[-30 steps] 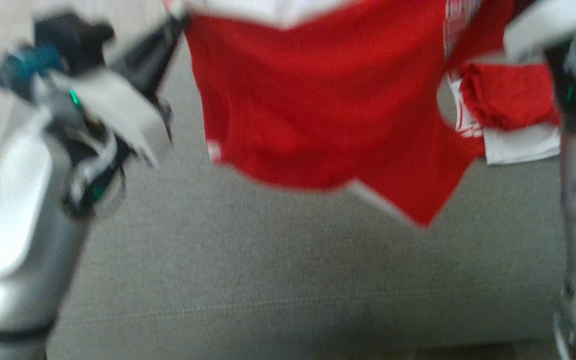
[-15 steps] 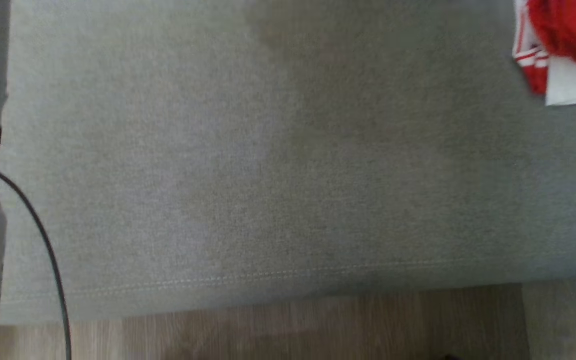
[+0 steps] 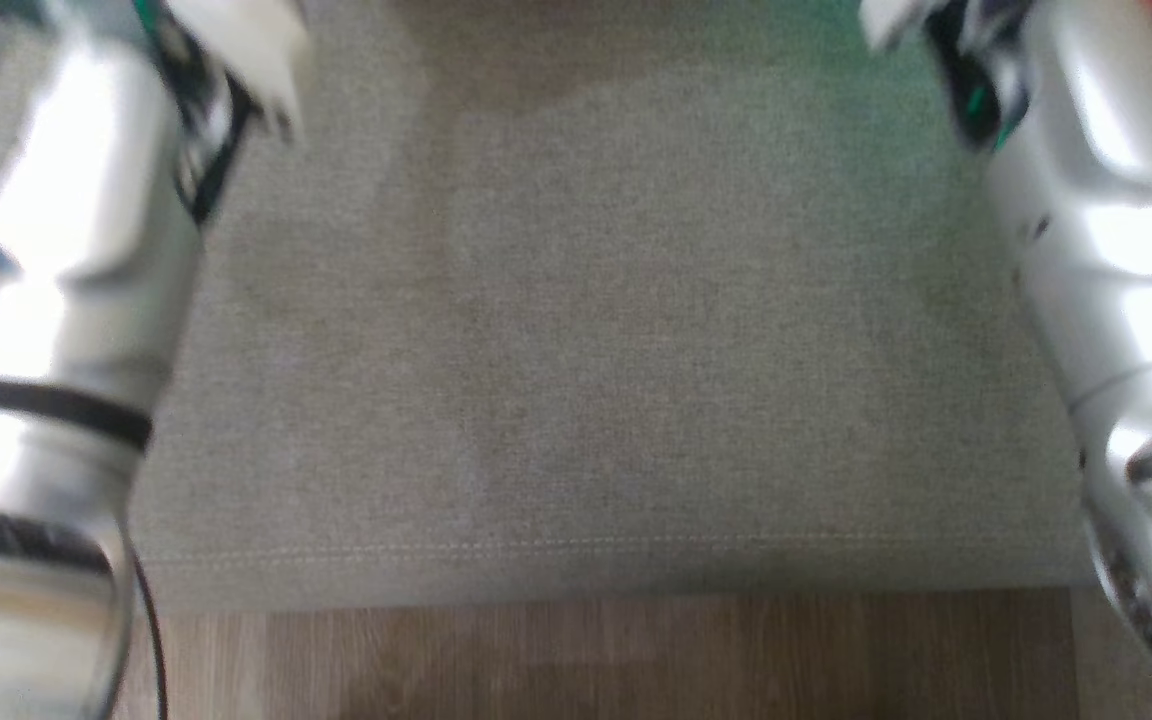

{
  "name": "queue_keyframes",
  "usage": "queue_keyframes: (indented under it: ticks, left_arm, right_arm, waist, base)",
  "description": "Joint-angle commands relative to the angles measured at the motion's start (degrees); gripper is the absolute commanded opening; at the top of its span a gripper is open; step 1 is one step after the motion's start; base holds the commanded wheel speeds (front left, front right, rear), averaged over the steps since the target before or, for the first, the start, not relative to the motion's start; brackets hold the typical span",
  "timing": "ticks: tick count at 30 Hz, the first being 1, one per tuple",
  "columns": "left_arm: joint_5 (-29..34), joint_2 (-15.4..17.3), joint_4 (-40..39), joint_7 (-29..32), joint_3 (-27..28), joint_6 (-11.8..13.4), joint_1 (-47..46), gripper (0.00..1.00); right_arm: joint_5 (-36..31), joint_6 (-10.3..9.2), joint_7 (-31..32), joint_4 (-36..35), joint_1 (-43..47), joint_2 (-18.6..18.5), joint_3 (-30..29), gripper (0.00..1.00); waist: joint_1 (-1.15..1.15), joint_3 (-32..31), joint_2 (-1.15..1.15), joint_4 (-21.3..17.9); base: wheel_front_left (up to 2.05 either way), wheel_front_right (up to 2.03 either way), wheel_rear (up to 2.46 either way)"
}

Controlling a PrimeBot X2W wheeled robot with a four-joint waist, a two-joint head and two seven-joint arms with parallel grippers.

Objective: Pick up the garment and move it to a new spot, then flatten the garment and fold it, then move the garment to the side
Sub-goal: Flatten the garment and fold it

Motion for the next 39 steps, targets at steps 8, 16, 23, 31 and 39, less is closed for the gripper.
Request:
queue_keyframes:
  ticks: [8, 16, 23, 31, 39]
  left_arm:
    - [0.3, 3.5, 2.0, -1.1, -4.9, -0.5, 10.7, 0.00]
    - [-0.7, 5.6, 2.3, -1.1, -13.9, -0.6, 18.3, 0.00]
    - [-2.3, 6.3, 1.6, -1.1, -18.2, -0.6, 22.1, 0.00]
    - [-4.8, 6.7, -0.5, -1.2, -20.4, -0.6, 27.4, 0.00]
    - [-6.9, 8.1, -4.3, -1.2, -21.5, -0.6, 32.5, 0.00]
  right_arm:
    - [7.6, -0.01, 7.4, 1.3, 8.3, -3.2, 11.1, 0.00]
    - [13.8, -0.01, 16.1, -1.0, 14.2, -9.6, 22.0, 0.00]
    - [19.4, -0.01, 25.3, -4.9, 18.0, -14.9, 31.3, 0.00]
    - [30.1, -0.01, 37.4, -13.4, 21.6, -22.2, 40.6, 0.00]
    - [39.7, -0.01, 50.0, -20.7, 23.7, -29.3, 46.2, 0.00]
  waist:
    - [0.00, -7.4, 0.00, 0.6]
    - [0.00, -12.0, 0.00, 1.1]
    - [0.00, -15.5, 0.00, 1.1]
    - [0.00, -20.1, 0.00, 0.6]
    - [0.00, -23.4, 0.00, 0.9]
  base:
    - [0.00, 0.00, 0.00]
    - [0.00, 0.00, 0.00]
    - [0.00, 0.00, 0.00]
    - [0.00, 0.00, 0.00]
    - [0.00, 0.00, 0.00]
